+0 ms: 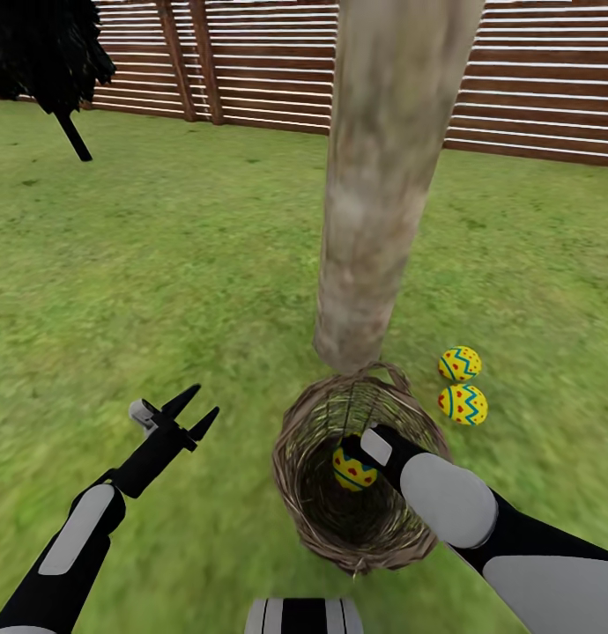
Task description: Take the three Easter eggs out of the wicker basket on the lawn in the garden, then place them on the lawn next to a single tree (choose any tree) so that all three eggs are next to the same tree and none are left in the basket.
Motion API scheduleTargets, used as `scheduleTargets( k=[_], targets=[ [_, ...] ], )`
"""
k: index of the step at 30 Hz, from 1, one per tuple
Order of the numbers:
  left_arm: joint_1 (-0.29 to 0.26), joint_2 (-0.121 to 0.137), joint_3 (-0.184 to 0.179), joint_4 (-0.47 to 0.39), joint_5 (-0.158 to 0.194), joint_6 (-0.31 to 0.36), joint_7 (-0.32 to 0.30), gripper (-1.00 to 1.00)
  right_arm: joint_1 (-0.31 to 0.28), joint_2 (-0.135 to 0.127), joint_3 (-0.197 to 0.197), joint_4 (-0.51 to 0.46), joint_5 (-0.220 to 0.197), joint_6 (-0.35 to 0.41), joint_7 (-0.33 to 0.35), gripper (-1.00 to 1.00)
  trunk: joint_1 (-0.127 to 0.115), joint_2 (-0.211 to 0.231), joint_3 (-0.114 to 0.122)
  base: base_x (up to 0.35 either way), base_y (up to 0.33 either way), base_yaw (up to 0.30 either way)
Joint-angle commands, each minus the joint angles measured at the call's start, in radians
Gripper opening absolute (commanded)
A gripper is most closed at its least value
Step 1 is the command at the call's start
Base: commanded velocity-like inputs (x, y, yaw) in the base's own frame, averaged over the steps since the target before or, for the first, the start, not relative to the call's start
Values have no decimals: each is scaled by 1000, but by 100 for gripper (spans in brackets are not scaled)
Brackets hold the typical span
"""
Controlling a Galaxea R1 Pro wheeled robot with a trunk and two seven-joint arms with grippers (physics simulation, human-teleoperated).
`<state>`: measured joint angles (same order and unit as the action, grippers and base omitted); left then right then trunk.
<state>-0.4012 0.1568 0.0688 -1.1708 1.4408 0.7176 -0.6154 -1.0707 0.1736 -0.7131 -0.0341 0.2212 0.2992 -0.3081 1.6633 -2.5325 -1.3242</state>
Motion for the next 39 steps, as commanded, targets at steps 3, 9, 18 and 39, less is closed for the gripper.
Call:
scheduleTargets(
  k=[3, 9, 18, 39],
  targets=[
    [0, 0, 0, 0, 4, 5, 0, 100, 0, 1, -8, -3, 6, 6, -2, -100, -1, 0, 11, -1, 0, 0],
    [-1, 0, -1, 0, 3, 5, 0, 100, 0, 1, -8, -1, 6, 6, -2, -100, -4, 2, 34, -246, 0, 0],
    [-1, -1, -2, -1, 2, 2, 0, 100, 0, 1, -7, -2, 6, 6, 1, -100, -8, 4, 69, -38, 0, 0],
    [0, -2, -3, -18, 3, 6, 0, 100, 0, 1, -10, -5, 3, 113, 24, -100, -18, 9, 150, -59, 12, 0]
  ],
)
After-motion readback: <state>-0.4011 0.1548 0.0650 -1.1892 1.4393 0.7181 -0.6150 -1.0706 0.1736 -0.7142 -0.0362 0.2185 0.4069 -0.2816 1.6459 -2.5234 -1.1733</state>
